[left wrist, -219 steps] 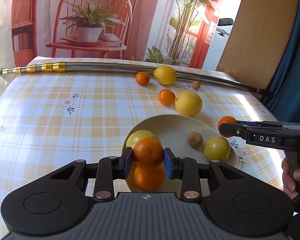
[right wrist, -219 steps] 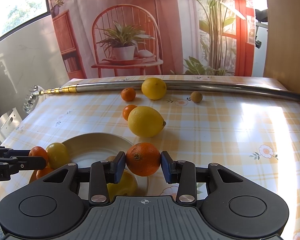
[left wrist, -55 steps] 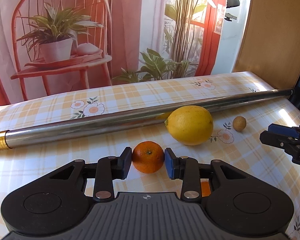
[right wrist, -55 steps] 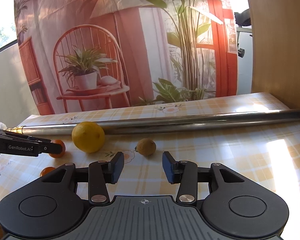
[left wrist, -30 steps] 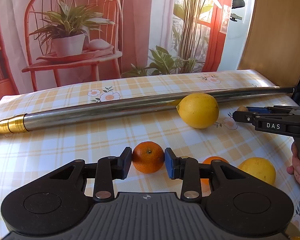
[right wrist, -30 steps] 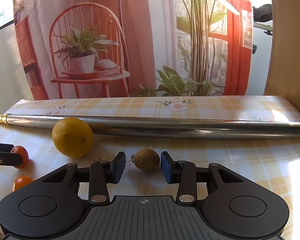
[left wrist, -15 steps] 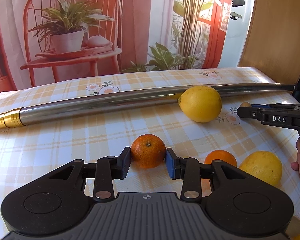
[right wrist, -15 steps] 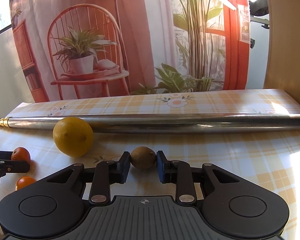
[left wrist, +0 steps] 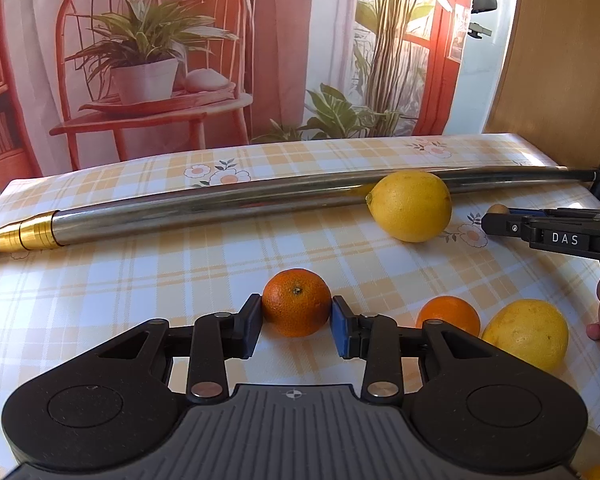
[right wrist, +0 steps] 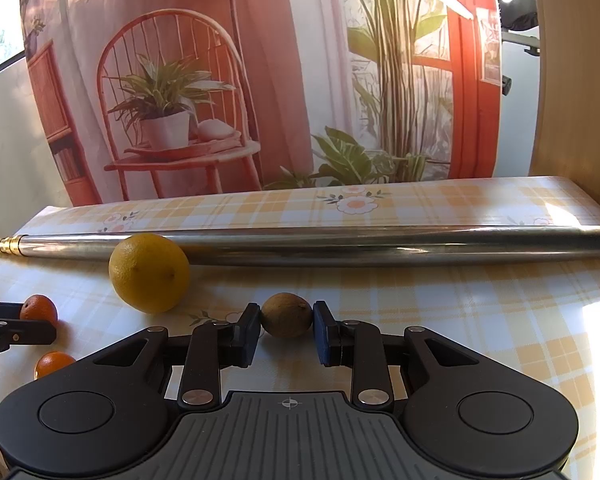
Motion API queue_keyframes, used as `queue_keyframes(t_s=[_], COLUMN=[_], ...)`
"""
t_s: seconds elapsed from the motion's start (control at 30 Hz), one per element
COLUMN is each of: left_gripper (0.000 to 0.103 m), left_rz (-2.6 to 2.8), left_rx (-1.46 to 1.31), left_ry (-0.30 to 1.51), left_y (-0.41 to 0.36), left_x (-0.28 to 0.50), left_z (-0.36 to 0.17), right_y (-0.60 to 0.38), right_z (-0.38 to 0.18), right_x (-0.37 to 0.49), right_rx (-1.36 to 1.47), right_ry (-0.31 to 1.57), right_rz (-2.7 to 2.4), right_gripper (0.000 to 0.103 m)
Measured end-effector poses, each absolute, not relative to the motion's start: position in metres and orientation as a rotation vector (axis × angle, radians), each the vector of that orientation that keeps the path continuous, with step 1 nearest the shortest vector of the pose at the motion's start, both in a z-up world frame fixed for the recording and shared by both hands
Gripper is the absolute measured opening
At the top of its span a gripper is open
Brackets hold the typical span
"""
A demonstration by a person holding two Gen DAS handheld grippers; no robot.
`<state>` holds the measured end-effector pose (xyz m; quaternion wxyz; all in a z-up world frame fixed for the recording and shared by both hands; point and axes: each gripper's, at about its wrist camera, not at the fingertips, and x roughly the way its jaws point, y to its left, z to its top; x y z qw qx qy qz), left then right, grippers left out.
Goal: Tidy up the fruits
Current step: 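Carry the orange and the kiwi toward the white plate with both tools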
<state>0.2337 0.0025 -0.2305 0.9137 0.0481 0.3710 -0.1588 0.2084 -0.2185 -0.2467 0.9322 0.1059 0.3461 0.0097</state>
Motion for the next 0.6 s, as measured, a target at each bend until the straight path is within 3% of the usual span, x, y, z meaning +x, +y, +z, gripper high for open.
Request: queue_keyframes(t_s=[0.6], left_gripper=[0.038], left_rz=[-0.289], left_rx=[0.063], left_ry=[0.741], left_y=[0.020], left_x=[0.194], left_z=[-0.204], right_y=[-0.217], right_z=[-0.240], right_x=[0.181], right_rx=[0.249], right_ry=[0.667], right_rz=[0.015], right_gripper=[0.026])
